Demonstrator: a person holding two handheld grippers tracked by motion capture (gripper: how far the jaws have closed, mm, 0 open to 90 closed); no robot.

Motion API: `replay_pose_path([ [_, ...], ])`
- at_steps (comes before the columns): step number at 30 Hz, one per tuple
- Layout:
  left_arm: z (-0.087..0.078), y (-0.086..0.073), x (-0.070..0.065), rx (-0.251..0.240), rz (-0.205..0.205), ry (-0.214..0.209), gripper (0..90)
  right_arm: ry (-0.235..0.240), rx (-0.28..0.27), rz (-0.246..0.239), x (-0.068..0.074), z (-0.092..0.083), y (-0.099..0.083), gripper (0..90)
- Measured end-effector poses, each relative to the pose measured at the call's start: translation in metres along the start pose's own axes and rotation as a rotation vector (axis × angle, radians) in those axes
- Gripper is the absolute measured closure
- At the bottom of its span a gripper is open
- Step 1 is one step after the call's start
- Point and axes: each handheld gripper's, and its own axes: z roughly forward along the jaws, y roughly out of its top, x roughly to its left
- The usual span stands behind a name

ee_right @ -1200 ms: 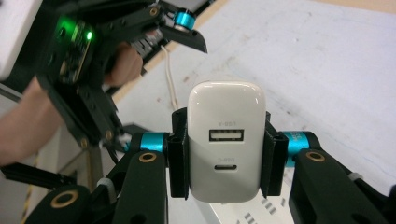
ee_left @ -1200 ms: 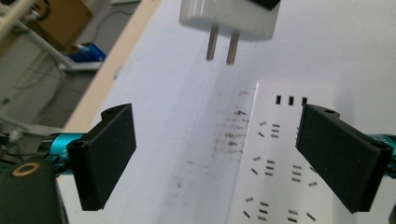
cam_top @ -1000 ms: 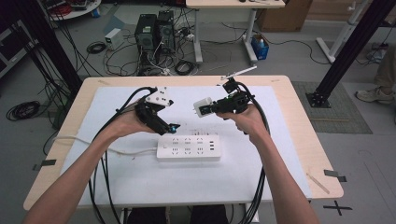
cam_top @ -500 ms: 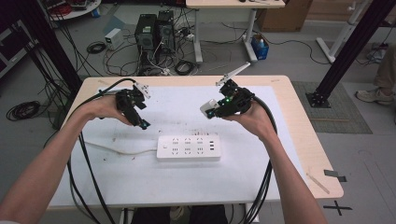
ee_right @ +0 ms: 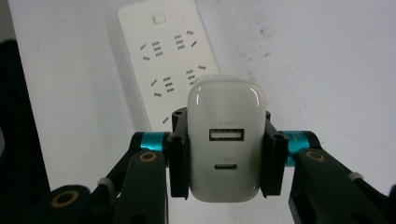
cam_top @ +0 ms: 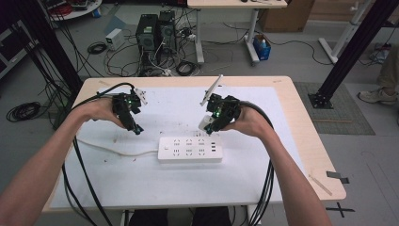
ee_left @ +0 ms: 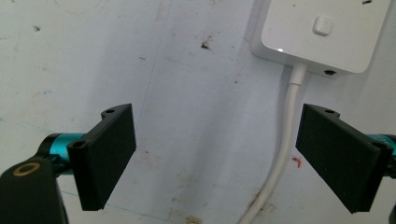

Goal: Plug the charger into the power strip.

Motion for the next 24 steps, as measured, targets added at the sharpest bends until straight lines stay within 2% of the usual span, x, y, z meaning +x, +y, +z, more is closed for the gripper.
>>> replay_pose_path([
  [4, 0.003, -0.002, -0.001, 0.003, -0.009, 0.002, 12.3, 0.053, 0.060, -0.074, -0.002, 0.016, 0.001, 62.3],
  [7, 0.005, -0.003, -0.001, 0.009, -0.006, 0.002, 12.3, 0.070, 0.087, -0.095, -0.002, 0.024, 0.003, 62.3],
  [10, 0.009, -0.005, -0.001, 0.005, -0.014, -0.001, 12.3, 0.095, 0.124, -0.123, -0.004, 0.042, 0.010, 62.3],
  [11, 0.010, -0.006, -0.001, 0.005, -0.017, 0.000, 12.3, 0.095, 0.124, -0.123, -0.004, 0.042, 0.010, 62.3],
  [12, 0.011, -0.007, -0.001, 0.013, -0.017, 0.002, 12.3, 0.117, 0.155, -0.141, -0.006, 0.051, 0.013, 62.3],
  [14, 0.012, -0.008, -0.001, 0.014, -0.020, 0.005, 12.3, 0.120, 0.172, -0.150, -0.006, 0.055, 0.013, 62.3],
  [15, 0.012, -0.009, -0.001, 0.013, -0.019, 0.004, 12.3, 0.109, 0.197, -0.164, -0.007, 0.060, 0.013, 62.3],
  [23, 0.010, -0.013, -0.002, 0.009, -0.027, 0.015, 12.3, 0.117, 0.205, -0.173, -0.010, 0.066, 0.013, 62.4],
  [24, 0.010, -0.013, -0.003, 0.005, -0.027, 0.017, 12.3, 0.133, 0.203, -0.179, -0.010, 0.067, 0.014, 62.3],
])
